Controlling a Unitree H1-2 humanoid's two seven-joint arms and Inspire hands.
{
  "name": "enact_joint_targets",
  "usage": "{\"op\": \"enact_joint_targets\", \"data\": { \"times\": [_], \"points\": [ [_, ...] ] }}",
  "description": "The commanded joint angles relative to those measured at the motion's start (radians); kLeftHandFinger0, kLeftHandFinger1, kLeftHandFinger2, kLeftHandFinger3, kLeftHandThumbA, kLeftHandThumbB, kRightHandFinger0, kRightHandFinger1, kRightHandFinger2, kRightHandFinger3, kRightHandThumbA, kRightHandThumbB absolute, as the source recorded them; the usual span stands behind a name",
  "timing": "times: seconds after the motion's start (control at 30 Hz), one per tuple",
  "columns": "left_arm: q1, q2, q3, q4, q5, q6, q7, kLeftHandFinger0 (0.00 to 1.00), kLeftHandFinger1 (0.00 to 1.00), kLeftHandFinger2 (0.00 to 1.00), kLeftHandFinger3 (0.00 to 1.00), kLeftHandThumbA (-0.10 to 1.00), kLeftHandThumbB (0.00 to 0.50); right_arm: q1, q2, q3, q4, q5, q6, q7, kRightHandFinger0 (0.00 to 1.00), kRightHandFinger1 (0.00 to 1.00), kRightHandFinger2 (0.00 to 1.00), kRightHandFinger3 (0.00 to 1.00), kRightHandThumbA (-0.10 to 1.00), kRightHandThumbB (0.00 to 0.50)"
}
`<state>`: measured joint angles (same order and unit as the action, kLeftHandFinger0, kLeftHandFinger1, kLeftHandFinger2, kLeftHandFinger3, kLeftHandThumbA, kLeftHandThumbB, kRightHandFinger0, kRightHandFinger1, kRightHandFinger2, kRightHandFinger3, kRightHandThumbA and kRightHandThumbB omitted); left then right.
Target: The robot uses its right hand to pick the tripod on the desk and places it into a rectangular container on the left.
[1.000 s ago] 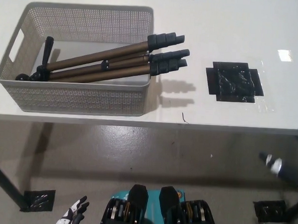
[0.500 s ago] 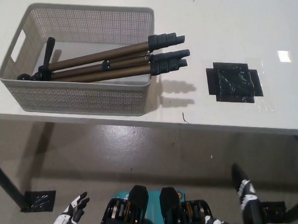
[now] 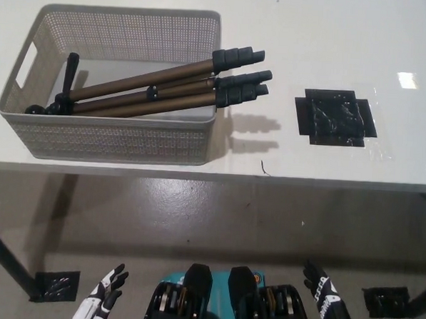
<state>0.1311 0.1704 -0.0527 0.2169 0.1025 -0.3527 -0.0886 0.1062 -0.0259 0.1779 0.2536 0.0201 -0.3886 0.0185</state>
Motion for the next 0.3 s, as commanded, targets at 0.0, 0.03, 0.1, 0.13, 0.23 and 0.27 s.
{"op": "enact_joint_targets", "data": {
  "times": [0.0, 0.03, 0.1, 0.13, 0.23, 0.27],
  "points": [
    [-0.013, -0.005, 0.017, -0.047, -0.023, -0.020, 0.012, 1.00, 1.00, 1.00, 1.00, 1.00, 0.214, -0.029, 0.011, -0.016, 0.011, 0.063, -0.076, 0.050, 1.00, 1.00, 1.00, 1.00, 1.00, 0.276],
    [-0.018, -0.005, 0.019, -0.048, -0.031, -0.018, 0.009, 1.00, 1.00, 1.00, 1.00, 1.00, 0.208, -0.032, 0.010, -0.016, 0.014, 0.063, -0.077, 0.053, 1.00, 1.00, 1.00, 1.00, 1.00, 0.274],
    [-0.036, -0.008, 0.020, -0.047, -0.026, -0.020, 0.014, 1.00, 1.00, 1.00, 1.00, 1.00, 0.208, -0.042, 0.006, -0.021, 0.017, 0.054, -0.071, 0.051, 1.00, 1.00, 1.00, 1.00, 1.00, 0.284],
    [-0.040, -0.009, 0.021, -0.047, -0.028, -0.020, 0.013, 1.00, 1.00, 1.00, 1.00, 1.00, 0.204, -0.045, 0.006, -0.023, 0.019, 0.054, -0.072, 0.051, 1.00, 1.00, 1.00, 1.00, 1.00, 0.284],
    [-0.043, -0.012, 0.030, -0.073, -0.028, 0.007, 0.020, 1.00, 1.00, 1.00, 1.00, 1.00, 0.235, -0.049, 0.009, -0.026, 0.025, 0.051, -0.071, 0.053, 1.00, 1.00, 1.00, 1.00, 1.00, 0.285],
    [-0.043, -0.012, 0.030, -0.074, -0.027, 0.010, 0.021, 1.00, 1.00, 1.00, 1.00, 1.00, 0.234, -0.049, 0.010, -0.027, 0.025, 0.051, -0.070, 0.053, 1.00, 1.00, 1.00, 1.00, 1.00, 0.285]
  ]
}}
